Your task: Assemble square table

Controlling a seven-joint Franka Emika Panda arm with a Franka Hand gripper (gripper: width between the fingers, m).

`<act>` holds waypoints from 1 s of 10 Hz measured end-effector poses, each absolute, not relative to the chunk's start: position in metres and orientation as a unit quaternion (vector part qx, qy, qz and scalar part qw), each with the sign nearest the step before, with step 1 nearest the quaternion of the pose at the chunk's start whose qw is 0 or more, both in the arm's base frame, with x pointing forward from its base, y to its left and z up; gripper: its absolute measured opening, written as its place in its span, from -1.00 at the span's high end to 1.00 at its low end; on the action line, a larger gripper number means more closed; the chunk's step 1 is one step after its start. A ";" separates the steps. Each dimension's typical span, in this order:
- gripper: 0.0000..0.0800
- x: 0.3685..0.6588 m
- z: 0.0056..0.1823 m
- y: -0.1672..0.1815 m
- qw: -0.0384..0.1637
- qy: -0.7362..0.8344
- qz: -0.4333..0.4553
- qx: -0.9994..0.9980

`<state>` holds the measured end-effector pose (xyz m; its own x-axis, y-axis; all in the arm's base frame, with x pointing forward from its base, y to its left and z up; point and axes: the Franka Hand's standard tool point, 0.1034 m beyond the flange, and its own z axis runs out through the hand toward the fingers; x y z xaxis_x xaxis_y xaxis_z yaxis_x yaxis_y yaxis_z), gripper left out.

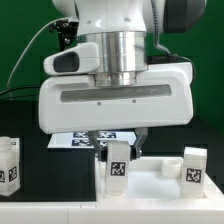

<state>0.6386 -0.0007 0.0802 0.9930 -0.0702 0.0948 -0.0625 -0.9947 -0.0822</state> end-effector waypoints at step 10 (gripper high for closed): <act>0.27 0.633 0.076 -0.010 0.092 0.646 -0.019 -0.758</act>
Offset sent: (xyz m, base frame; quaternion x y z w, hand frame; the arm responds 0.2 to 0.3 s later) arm -0.0236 -0.0074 -0.0105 -0.0220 0.0074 0.4470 0.8942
